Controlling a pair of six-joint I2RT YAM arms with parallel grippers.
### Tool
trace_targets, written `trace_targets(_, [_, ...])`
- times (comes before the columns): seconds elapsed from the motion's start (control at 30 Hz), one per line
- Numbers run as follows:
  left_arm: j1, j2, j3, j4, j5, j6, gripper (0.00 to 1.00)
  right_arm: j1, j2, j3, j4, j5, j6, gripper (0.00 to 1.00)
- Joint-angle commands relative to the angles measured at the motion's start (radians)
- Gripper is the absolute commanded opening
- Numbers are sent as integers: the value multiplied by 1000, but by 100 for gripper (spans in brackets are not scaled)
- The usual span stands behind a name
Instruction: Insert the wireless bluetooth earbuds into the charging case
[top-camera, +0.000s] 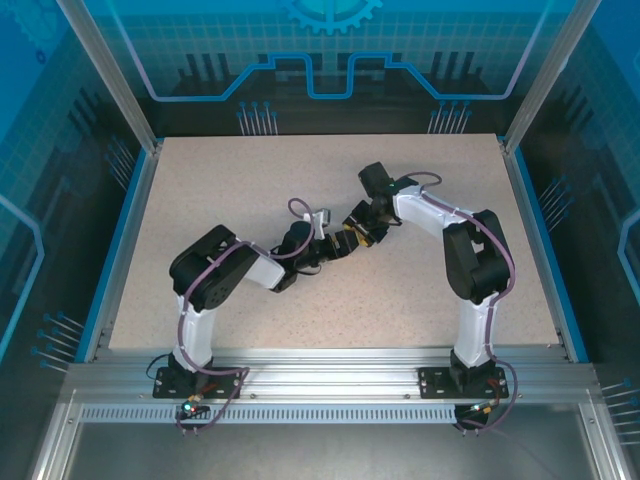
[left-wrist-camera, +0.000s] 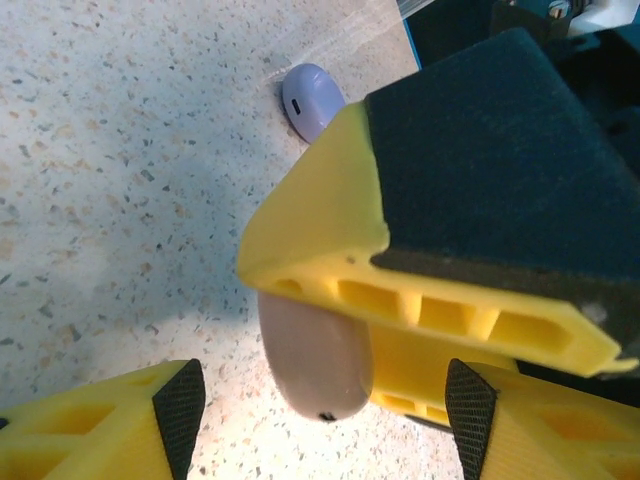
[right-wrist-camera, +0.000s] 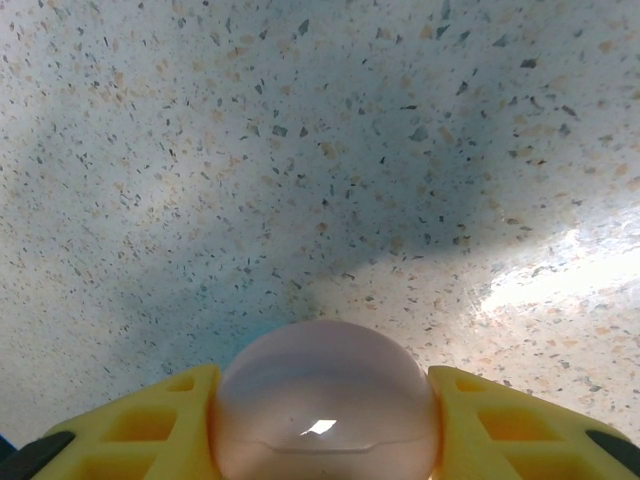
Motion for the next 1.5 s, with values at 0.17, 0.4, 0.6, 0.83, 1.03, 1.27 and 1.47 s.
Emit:
trace_targets(0.17, [-3, 37, 42, 52, -22, -14, 61, 10, -22, 36, -5, -19, 18, 43])
trace_targets(0.4, [0, 34, 36, 51, -22, -11, 45, 11, -14, 33, -1, -22, 18, 43])
trace_targets(0.6, [-1, 36, 37, 48, -25, -11, 41, 13, -10, 28, 4, -25, 19, 43])
trace_targets(0.83, [0, 40, 51, 47, -35, -19, 37, 15, -15, 28, 3, -25, 21, 43])
trace_targets(1.03, [0, 46, 42, 77, -85, -55, 42, 16, -20, 27, 2, -20, 27, 43])
trace_targets(1.27, [-1, 49, 44, 77, -90, -57, 33, 17, -19, 28, 2, -22, 28, 43])
trace_targets(1.47, [0, 57, 49, 83, -83, -67, 19, 18, -22, 30, 6, -28, 31, 44])
